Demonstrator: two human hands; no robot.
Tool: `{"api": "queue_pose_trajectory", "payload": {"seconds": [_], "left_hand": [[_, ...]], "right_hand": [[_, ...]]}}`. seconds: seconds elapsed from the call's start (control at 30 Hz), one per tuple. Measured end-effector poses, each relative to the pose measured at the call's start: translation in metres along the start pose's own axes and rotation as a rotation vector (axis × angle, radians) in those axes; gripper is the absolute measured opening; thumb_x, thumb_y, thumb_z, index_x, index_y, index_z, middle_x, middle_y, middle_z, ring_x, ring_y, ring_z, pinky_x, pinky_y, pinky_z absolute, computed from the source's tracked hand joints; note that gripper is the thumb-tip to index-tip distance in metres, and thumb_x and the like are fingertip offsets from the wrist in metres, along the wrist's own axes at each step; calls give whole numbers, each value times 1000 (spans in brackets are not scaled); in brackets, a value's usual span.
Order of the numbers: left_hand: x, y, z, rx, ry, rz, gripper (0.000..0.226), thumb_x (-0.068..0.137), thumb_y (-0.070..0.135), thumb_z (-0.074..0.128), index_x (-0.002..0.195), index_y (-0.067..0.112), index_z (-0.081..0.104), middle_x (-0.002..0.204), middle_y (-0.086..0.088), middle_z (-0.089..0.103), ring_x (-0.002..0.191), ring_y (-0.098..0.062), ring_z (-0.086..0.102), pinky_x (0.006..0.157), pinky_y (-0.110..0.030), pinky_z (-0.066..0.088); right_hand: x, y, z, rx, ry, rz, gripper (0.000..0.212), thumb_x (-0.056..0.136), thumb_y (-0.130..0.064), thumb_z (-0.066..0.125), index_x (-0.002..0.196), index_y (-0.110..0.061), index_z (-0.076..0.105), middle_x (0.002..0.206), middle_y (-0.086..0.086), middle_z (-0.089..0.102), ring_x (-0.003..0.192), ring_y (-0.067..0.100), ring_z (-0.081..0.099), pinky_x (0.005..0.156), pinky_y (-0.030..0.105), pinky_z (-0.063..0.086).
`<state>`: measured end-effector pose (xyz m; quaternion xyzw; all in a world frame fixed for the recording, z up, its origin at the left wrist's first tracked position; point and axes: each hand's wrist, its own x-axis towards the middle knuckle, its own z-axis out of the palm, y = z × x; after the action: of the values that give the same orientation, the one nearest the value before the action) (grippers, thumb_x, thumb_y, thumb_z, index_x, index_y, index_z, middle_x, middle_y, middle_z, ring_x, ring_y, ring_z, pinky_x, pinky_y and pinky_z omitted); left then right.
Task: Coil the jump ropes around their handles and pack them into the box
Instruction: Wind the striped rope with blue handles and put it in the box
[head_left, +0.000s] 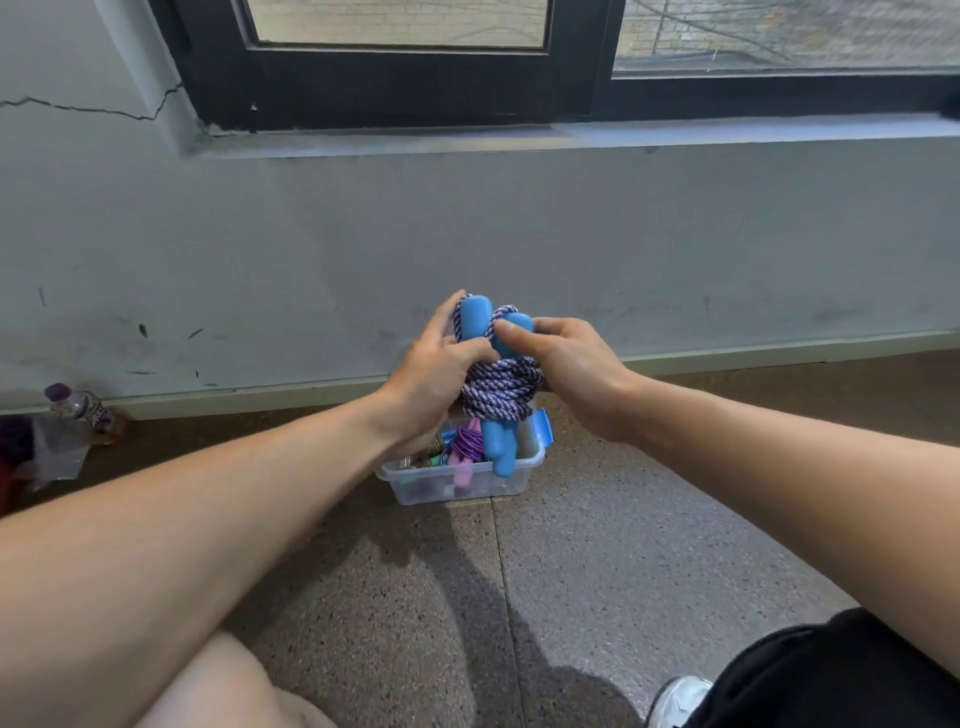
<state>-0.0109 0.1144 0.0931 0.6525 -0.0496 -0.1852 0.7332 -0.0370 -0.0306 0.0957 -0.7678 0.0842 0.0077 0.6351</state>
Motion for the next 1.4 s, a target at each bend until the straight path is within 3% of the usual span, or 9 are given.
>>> {"api": "queue_pose_trajectory", "payload": {"seconds": [0.1,0.3,0.43,0.57,0.67,0.9,1.07,1.2,1.4], "left_hand": [[-2,1,-5,36,-44,-4,75,92,-6,54,146,41,35,112,-12,68,86,-25,65,75,-44,55],[-3,3,-9,75,-66,-21,55,88,-7,59,127,31,49,99,-18,64,74,-29,64,59,-40,57],[-5,4,-10,91,-84,-47,54,92,-3,57,131,32,46,118,-25,64,82,-29,69,66,-45,60],[-8,2,-10,3,-104,-129,82,95,-5,52,152,45,21,129,-17,62,88,-26,71,77,-49,61],[-2,-1,-13,-10,22,-137,100,87,-3,68,155,44,12,116,-15,71,88,-27,73,84,-57,58],[0,2,-10,49,96,-98,42,85,4,68,126,9,56,104,-15,72,84,-25,70,76,-46,60],[-5,8,-5,-65,23,-105,21,86,1,58,107,1,59,88,-17,62,74,-25,61,68,-39,51],[-3,10,-4,-189,9,-87,25,85,-6,50,108,3,54,91,-19,55,71,-26,59,62,-35,53],[3,10,-2,-275,190,26,34,72,-4,53,104,7,47,88,-15,54,72,-26,59,64,-39,55]], "right_hand": [[-2,1,-1,-102,-12,-61,55,74,-64,63,104,-18,72,100,2,76,102,25,71,97,52,53],[-1,7,-2,-58,3,-92,39,91,-52,62,104,-15,63,91,0,68,78,12,61,77,36,51],[0,5,0,12,9,-76,37,93,-47,64,106,-13,60,91,1,66,77,12,61,74,32,50],[0,5,3,73,-44,-38,32,94,-40,66,109,-13,59,98,6,71,79,14,67,72,31,50],[1,4,3,77,-41,-65,30,94,-36,66,111,-13,57,106,11,72,87,17,71,76,32,55],[4,0,5,152,-11,-50,35,89,-34,73,112,-11,58,97,5,70,79,12,70,71,31,53],[3,0,9,145,13,-117,28,92,-42,68,99,-17,57,77,-1,66,68,15,62,69,37,52],[-1,1,14,-17,95,-226,31,86,-63,63,99,-35,65,66,-11,57,62,8,57,66,37,48],[-10,-7,30,159,-61,-71,41,99,-58,42,126,-35,62,110,-4,75,105,17,71,95,46,56]]}}
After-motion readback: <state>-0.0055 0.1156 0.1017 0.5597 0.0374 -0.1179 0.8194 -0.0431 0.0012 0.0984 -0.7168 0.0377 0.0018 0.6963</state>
